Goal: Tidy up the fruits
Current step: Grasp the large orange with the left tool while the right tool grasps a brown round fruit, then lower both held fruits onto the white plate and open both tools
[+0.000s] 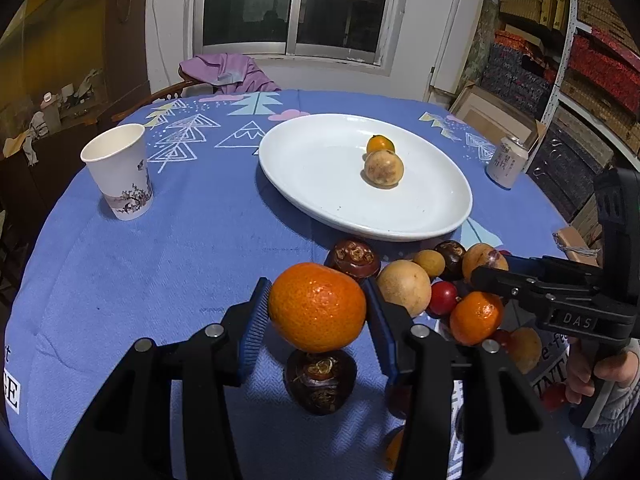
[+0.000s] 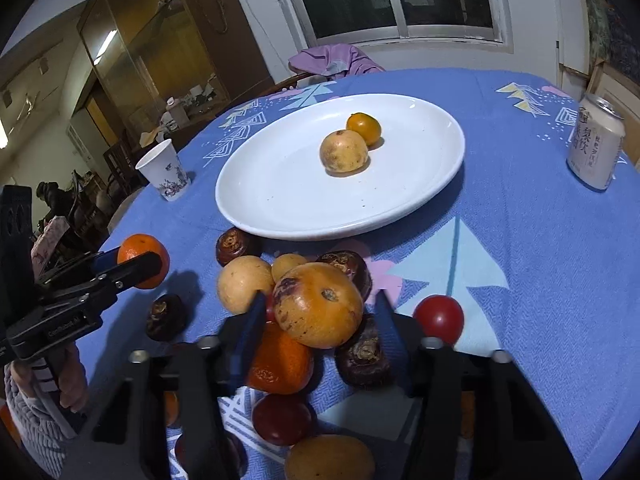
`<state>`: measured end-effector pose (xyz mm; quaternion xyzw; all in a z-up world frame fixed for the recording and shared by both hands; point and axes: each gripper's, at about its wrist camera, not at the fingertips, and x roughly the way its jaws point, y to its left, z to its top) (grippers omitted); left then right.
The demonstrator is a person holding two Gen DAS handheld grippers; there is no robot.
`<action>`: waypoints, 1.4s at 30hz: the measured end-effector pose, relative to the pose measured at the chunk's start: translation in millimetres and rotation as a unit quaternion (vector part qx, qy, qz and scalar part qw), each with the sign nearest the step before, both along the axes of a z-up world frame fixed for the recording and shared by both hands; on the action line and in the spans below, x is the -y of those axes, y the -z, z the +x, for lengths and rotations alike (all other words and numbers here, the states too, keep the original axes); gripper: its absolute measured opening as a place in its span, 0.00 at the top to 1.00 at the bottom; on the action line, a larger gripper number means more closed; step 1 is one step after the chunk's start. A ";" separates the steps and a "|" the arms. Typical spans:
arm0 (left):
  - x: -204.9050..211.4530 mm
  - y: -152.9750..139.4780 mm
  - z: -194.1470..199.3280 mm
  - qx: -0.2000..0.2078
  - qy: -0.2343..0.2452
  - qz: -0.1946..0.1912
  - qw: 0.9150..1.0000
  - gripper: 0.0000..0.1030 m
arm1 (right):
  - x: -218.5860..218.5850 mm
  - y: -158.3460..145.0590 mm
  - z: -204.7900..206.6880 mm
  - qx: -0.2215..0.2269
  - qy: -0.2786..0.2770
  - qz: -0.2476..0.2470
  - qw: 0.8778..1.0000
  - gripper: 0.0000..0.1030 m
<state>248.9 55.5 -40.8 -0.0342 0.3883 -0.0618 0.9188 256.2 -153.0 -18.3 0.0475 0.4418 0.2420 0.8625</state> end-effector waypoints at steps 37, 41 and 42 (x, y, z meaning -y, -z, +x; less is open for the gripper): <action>14.8 8.7 152.7 -0.030 -0.001 -0.027 0.999 0.39 | -8.9 -22.0 113.8 0.043 0.046 -0.052 0.997 0.43; 12.9 -7.8 146.8 -0.011 0.000 -0.032 0.999 0.33 | -3.0 -34.6 109.9 0.052 0.052 -0.038 0.997 0.43; 11.5 -13.1 144.2 -0.003 -0.004 -0.034 0.999 0.30 | -1.8 -37.5 108.5 0.052 0.053 -0.032 0.997 0.42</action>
